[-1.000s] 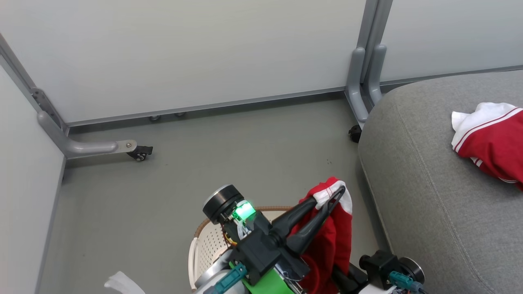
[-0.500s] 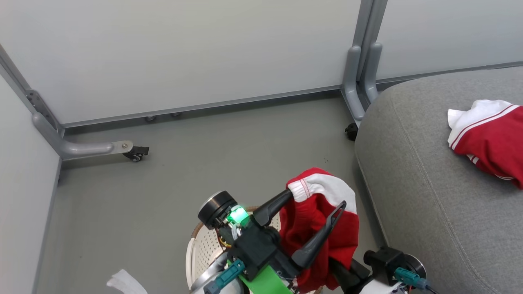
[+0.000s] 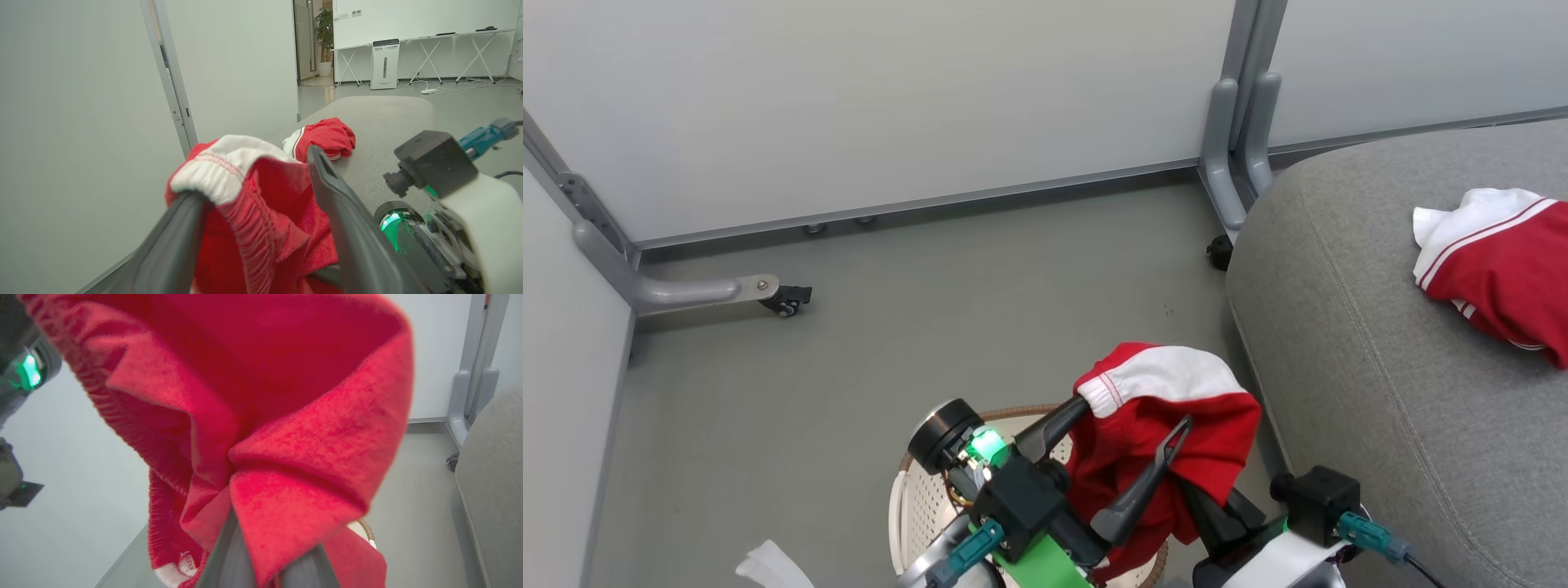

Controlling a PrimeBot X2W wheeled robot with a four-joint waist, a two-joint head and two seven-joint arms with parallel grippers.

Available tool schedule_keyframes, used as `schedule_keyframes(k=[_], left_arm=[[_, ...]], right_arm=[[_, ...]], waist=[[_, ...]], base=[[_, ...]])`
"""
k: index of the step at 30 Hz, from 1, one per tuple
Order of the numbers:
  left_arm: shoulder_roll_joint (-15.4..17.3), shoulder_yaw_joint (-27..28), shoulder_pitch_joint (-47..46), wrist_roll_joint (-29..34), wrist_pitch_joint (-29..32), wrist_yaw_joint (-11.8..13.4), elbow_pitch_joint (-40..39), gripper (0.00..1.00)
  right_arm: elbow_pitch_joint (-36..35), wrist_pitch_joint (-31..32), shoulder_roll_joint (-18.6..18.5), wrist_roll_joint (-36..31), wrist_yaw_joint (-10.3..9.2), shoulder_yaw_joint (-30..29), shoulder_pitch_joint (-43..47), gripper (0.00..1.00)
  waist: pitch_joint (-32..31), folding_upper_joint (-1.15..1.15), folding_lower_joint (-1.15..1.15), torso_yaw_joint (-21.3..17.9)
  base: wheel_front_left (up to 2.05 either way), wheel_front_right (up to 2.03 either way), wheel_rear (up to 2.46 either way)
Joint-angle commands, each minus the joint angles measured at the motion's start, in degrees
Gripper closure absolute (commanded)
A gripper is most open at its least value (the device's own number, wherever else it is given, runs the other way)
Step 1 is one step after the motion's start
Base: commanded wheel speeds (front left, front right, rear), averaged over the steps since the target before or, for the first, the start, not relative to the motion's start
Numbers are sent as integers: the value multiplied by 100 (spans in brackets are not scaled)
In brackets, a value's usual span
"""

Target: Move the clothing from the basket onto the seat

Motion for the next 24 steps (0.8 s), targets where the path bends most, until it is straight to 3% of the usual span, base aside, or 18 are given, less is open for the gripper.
schedule_keyframes(k=[1,12,24], left_arm=[[58,6,81,-45,9,39,42,0],[265,124,378,-105,-39,159,278,0],[513,561,679,64,-53,296,84,0]], right_arm=[[-95,0,-4,69,-6,-23,-63,100],[-869,0,94,218,-6,-416,-259,100],[-1634,0,240,502,-5,-1337,-365,100]], waist=[[23,0,0,-26],[244,0,0,-340],[696,0,0,-1273]], base=[[0,0,0],[0,0,0],[0,0,0]])
